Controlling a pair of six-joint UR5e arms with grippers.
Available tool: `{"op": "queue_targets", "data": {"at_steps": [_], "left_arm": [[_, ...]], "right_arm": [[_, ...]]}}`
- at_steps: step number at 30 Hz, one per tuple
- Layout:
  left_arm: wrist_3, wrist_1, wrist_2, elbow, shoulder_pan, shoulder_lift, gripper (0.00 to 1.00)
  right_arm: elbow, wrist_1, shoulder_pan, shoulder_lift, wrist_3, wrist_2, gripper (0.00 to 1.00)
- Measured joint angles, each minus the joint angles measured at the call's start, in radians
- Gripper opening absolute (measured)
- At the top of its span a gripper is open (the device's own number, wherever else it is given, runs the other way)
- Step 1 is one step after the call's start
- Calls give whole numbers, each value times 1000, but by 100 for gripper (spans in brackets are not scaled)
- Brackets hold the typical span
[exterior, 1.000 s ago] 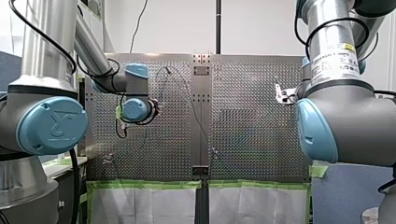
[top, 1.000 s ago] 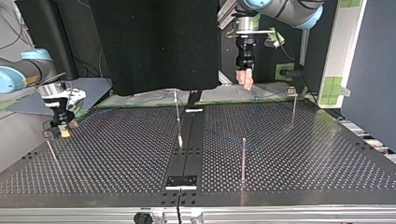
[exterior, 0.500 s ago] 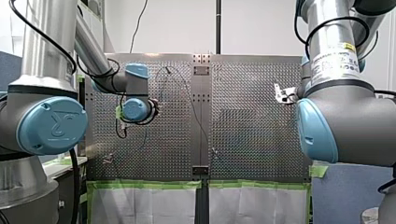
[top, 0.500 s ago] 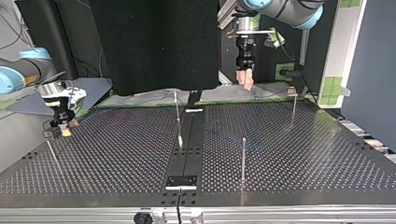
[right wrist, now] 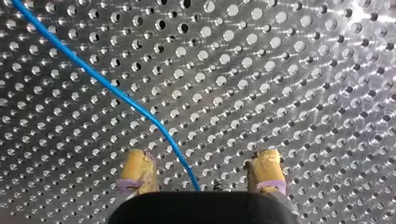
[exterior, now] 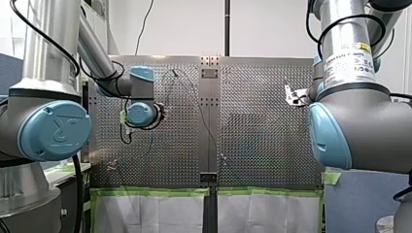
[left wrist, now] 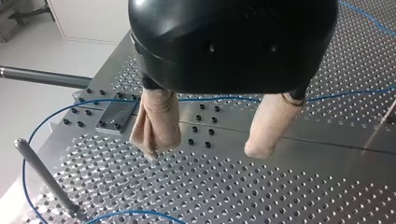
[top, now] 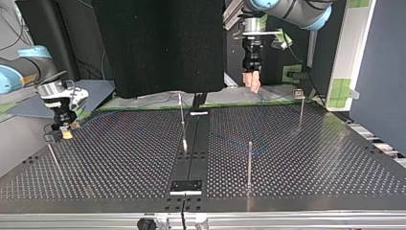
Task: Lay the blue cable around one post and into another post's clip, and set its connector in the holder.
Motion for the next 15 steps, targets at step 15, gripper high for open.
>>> {"op": "queue_targets", "data": {"at_steps": [15], "left_arm": [[-16, 0, 1, -1, 2, -1, 100]], "right_arm": [[104, -74, 18, -80, 15, -27, 100]]}}
